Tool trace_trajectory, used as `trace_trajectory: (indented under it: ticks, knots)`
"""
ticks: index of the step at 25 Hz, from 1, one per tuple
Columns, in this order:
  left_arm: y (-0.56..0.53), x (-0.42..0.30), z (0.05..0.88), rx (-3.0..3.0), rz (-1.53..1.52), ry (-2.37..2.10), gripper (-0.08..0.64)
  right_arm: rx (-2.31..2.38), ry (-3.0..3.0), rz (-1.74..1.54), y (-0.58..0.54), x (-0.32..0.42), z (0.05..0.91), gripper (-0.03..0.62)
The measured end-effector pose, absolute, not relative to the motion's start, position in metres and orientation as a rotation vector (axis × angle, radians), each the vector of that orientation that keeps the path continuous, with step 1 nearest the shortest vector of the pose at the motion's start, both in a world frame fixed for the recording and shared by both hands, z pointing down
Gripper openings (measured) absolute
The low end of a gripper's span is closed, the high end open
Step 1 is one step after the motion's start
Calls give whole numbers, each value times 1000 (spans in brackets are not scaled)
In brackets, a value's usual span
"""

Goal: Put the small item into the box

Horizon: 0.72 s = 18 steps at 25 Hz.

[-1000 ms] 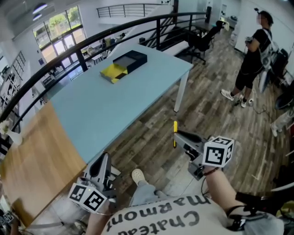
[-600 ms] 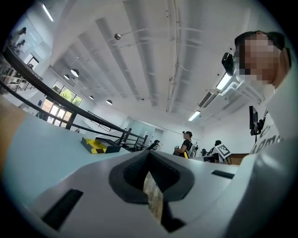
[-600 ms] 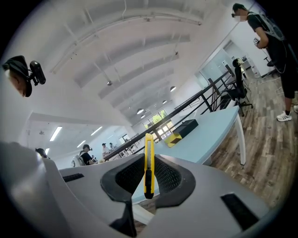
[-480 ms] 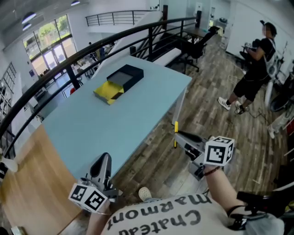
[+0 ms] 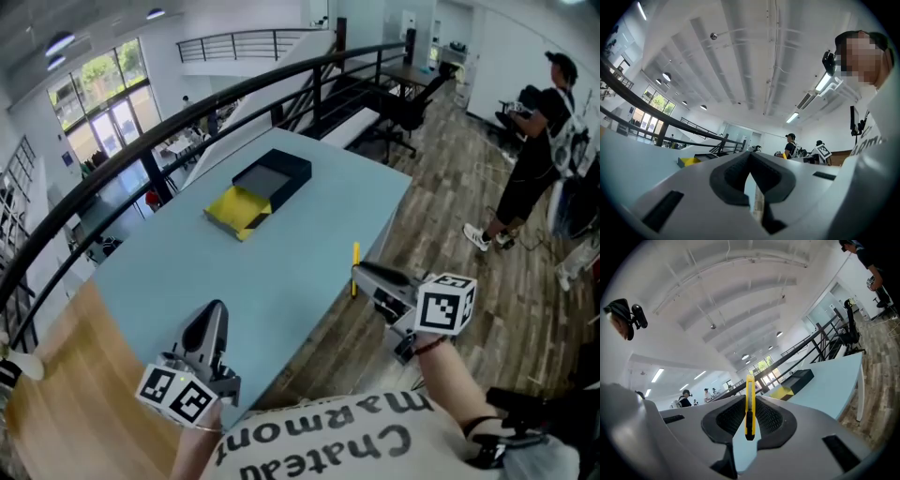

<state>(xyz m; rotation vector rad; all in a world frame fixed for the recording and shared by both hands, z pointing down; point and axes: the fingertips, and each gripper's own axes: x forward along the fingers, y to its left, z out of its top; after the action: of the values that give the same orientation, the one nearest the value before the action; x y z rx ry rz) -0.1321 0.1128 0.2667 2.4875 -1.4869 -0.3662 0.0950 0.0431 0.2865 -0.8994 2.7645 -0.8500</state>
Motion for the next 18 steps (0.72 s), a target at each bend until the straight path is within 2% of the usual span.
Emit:
trace_trajectory:
  ticks: [18]
  knots:
    - [68, -171, 297, 2343, -279, -1634, 2, -735, 2870, -932, -18, 42, 306, 84]
